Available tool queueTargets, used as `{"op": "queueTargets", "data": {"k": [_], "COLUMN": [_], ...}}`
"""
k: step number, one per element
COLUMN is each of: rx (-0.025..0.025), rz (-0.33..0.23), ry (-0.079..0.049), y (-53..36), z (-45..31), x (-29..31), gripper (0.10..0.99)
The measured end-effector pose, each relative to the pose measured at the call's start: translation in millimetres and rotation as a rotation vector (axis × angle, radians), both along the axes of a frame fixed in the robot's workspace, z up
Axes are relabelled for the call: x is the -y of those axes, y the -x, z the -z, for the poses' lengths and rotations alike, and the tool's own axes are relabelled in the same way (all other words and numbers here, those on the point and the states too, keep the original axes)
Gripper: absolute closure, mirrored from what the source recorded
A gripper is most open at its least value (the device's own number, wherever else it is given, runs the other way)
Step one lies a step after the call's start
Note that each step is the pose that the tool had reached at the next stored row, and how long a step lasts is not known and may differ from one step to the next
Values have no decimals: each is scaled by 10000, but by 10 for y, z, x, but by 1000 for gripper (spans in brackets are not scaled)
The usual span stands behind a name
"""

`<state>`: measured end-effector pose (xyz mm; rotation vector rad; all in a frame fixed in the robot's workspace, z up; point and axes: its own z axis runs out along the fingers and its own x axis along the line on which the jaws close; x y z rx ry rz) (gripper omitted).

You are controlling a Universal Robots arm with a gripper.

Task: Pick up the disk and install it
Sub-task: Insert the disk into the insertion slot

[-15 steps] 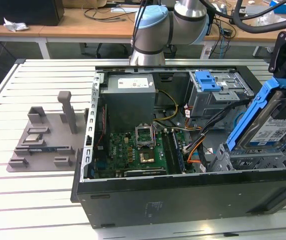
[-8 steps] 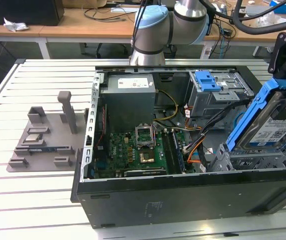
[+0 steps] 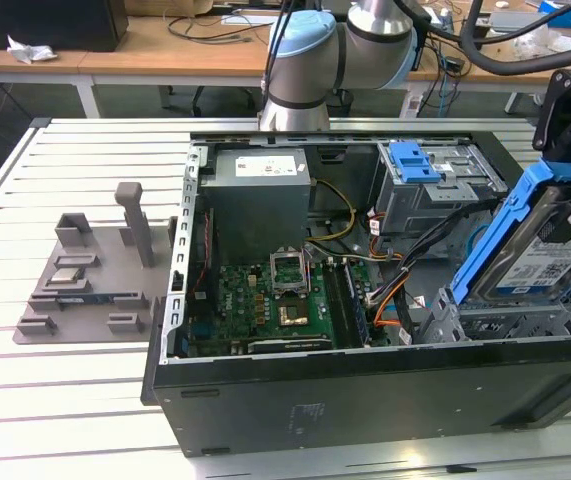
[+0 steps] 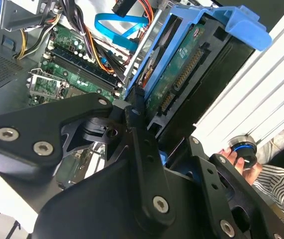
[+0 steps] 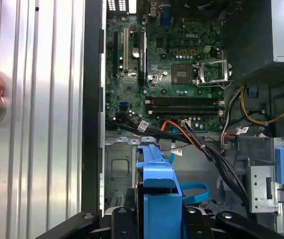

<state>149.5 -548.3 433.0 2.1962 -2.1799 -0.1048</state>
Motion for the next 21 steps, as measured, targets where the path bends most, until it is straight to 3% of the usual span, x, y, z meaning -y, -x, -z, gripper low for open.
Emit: {"op": "queueTargets", "data": {"k": [21], "rx": [-1], "rz": [2], "ry": [8], "y": [1], "z": [383], "x": [0], "gripper": [722]}}
